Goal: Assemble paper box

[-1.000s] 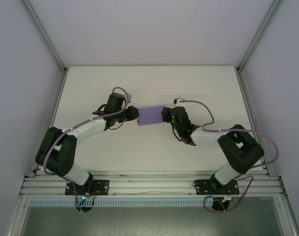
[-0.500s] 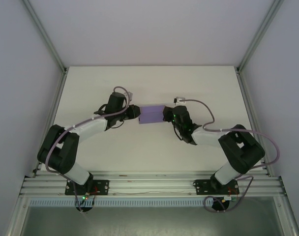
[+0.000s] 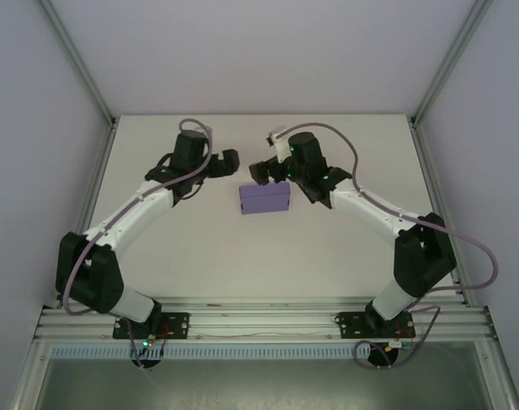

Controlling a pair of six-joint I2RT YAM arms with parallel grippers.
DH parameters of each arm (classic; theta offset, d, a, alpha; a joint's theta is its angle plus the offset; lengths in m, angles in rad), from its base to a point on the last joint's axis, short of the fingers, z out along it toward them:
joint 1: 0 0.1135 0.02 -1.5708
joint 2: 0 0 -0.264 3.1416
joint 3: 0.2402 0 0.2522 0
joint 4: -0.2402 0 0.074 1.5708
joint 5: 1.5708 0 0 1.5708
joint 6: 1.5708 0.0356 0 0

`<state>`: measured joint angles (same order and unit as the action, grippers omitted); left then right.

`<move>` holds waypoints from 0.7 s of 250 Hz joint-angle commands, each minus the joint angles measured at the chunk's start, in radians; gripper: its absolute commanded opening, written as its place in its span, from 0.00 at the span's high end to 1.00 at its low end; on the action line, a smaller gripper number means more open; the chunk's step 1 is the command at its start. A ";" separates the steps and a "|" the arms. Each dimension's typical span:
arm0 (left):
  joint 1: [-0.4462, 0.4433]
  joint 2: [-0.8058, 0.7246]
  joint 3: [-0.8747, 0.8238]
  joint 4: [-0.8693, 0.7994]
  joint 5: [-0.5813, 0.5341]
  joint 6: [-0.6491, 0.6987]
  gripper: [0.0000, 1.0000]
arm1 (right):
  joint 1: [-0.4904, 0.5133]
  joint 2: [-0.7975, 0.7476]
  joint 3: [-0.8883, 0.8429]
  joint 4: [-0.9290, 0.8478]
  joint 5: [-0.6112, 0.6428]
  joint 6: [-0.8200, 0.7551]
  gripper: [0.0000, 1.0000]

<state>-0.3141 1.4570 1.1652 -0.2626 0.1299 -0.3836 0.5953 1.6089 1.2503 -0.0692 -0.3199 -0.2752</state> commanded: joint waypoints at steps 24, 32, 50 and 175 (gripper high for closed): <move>0.114 -0.149 -0.139 -0.109 -0.208 -0.006 0.00 | 0.002 0.124 0.182 -0.513 -0.233 -0.819 0.00; 0.124 -0.175 -0.165 -0.117 -0.230 -0.013 0.00 | 0.002 0.158 0.238 -0.603 -0.231 -0.875 0.00; 0.141 -0.230 -0.225 -0.122 -0.270 -0.024 0.00 | 0.001 0.241 0.361 -0.756 -0.205 -0.934 0.00; 0.162 -0.354 -0.364 -0.149 -0.324 -0.052 0.00 | 0.054 0.513 0.586 -0.829 0.080 -0.969 0.12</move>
<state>-0.1608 1.1145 0.8143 -0.3870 -0.1604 -0.4213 0.6201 2.1159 1.8366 -0.9051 -0.3515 -1.2469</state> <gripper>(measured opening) 0.998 0.894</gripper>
